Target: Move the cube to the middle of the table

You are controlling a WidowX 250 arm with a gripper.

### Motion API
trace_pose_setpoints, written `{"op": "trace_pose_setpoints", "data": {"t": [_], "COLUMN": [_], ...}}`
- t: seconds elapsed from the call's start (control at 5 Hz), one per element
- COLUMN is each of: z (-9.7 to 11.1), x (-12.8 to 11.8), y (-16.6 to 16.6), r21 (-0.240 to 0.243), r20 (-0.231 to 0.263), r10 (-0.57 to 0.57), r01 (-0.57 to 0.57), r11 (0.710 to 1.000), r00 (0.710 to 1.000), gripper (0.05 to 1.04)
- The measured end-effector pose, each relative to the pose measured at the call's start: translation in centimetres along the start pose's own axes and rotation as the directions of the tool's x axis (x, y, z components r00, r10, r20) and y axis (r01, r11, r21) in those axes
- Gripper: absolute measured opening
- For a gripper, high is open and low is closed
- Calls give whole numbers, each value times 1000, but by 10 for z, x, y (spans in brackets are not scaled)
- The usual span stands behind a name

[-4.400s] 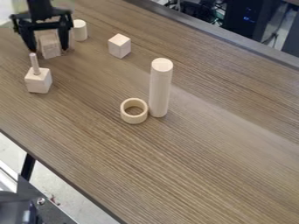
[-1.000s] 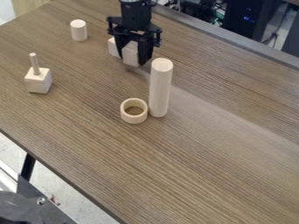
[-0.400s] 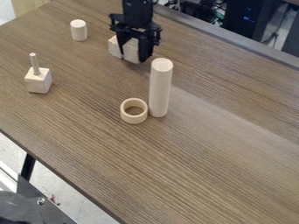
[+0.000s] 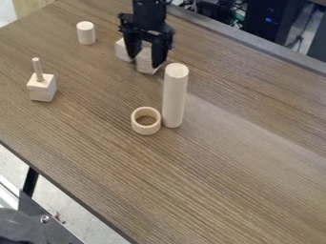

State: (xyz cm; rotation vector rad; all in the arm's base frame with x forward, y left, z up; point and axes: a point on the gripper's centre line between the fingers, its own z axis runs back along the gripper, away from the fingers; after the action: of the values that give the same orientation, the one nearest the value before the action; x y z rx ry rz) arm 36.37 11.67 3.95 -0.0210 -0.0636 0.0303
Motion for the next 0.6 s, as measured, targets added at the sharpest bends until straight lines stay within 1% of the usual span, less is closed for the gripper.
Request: {"op": "trace_pose_setpoints", "data": {"t": [0.2,0.6], "z": [0,1], "x": [-3,-4], "y": [-1,-4], "r21": [-6,-29], "r20": [-18,-27], "r10": [-2,-7], "r01": [1,6], "r11": [1000,1000], "r00": [1000,1000], "gripper": [999,999]}}
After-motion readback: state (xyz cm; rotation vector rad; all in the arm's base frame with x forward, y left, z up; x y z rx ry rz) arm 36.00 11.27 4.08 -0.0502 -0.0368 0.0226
